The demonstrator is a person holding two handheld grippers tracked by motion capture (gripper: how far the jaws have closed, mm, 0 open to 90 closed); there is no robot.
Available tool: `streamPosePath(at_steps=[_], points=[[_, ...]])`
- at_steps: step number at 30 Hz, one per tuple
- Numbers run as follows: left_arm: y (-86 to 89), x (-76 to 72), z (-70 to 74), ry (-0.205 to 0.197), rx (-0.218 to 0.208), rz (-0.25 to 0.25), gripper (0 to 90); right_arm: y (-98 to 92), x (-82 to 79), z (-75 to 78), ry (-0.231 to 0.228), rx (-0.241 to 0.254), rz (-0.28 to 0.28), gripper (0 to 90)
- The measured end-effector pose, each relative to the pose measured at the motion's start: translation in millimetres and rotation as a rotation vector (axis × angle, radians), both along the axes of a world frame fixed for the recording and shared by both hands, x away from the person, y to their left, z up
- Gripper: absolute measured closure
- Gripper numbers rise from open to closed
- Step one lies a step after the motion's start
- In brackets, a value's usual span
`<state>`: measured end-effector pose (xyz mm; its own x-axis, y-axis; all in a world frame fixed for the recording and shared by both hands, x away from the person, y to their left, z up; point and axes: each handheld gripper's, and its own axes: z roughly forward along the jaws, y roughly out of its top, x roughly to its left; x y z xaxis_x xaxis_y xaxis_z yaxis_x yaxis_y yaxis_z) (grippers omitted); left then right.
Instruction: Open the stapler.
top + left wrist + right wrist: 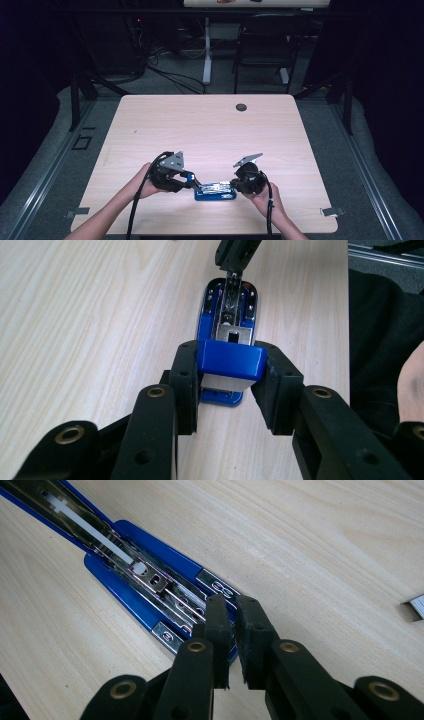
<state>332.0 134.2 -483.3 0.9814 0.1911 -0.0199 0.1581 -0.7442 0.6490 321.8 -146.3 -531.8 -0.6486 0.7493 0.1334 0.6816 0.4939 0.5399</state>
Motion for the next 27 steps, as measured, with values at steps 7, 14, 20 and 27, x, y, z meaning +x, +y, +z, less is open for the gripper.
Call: streamPosePath(at_steps=[7,14,20,27], points=[[2.9,-0.3,-1.1,-0.002,0.003,-0.002,65.2,0.0,0.1,0.0,0.000,0.000,-0.003,85.0],[12.1,-1.5,-5.9,0.012,0.003,0.015,65.2,0.3,-0.2,0.0,-0.003,-0.001,-0.003,85.0],[24.4,-1.0,-14.1,0.049,-0.005,0.041,65.0,1.5,-0.4,0.5,-0.004,-0.006,-0.004,85.0],[29.6,-1.6,-17.6,0.059,0.003,0.042,64.9,2.8,-0.8,3.7,-0.009,-0.004,-0.009,84.7]])
